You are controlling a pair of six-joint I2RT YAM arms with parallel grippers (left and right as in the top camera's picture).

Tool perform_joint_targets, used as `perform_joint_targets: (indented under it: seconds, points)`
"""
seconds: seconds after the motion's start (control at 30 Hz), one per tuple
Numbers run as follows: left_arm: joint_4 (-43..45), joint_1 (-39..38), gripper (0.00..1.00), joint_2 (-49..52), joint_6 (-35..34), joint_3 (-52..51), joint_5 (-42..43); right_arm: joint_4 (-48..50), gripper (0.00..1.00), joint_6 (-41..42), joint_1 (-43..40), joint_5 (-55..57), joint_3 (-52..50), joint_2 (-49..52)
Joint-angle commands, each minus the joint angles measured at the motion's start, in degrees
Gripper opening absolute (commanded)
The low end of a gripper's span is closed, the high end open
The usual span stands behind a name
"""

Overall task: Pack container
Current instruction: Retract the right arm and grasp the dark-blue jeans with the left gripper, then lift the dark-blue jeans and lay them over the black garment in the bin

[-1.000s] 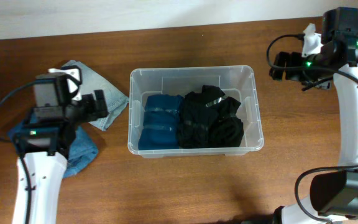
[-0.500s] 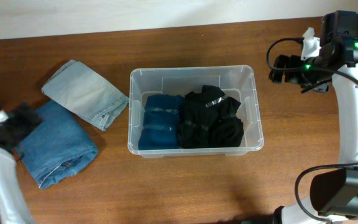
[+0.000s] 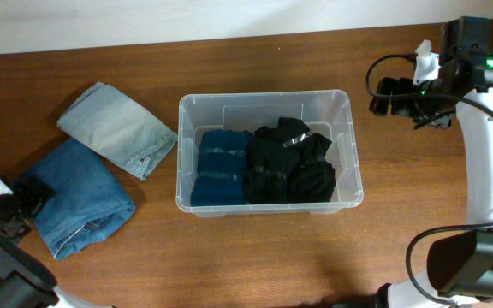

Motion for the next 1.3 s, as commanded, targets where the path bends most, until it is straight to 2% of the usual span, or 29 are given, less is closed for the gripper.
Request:
perform_joint_targets:
  seconds: [0.0, 0.07, 0.13, 0.3, 0.4, 0.53, 0.6, 0.9, 1.0, 1.17, 1.27]
  points:
    - [0.83, 0.17, 0.99, 4.37, 12.02, 0.72, 7.76, 0.17, 0.99, 0.24, 0.31, 1.03, -0.39, -0.02]
    - [0.57, 0.17, 0.99, 7.19, 18.36, 0.7, 16.87, 0.24, 0.99, 0.26, 0.31, 1.62, -0.39, -0.02]
    - [0.22, 0.15, 0.92, 9.49, 21.09, 0.68, 23.45, 0.39, 0.98, 0.24, 0.31, 1.62, -0.39, -0.02]
    - [-0.37, 0.17, 0.75, 12.5, 21.84, 0.66, 28.44, 0.35, 0.99, 0.26, 0.31, 1.62, -0.39, -0.02]
    - [-0.87, 0.17, 0.55, 12.63, 21.84, 0.66, 28.41, 0.35, 0.99, 0.26, 0.31, 1.62, -0.39, -0.02]
    - [-1.81, 0.17, 0.13, 12.63, 21.84, 0.66, 28.39, 0.37, 0.99, 0.26, 0.31, 1.6, -0.39, -0.02]
    - [-2.16, 0.17, 0.02, 12.63, 21.84, 0.68, 28.41, 0.37, 0.99, 0.26, 0.31, 1.6, -0.39, -0.02]
    - [-4.9, 0.15, 0.0, 7.37, 22.47, 0.79, 32.02, 0.37, 0.98, 0.26, 0.31, 1.6, -0.39, -0.02]
    - [-5.77, 0.02, 0.0, 0.61, 21.38, 1.38, 34.84, 0.35, 0.99, 0.26, 0.31, 1.6, -0.39, -0.02]
    - [-9.97, -1.36, 0.0, -11.28, 18.21, 5.25, 34.82, 0.37, 0.99, 0.28, 0.31, 1.62, -0.39, -0.02]
    - [-10.78, -4.24, 0.01, -19.08, 13.9, 9.22, 34.8, 0.39, 0.98, 0.31, 0.17, 1.84, -0.39, -0.02]
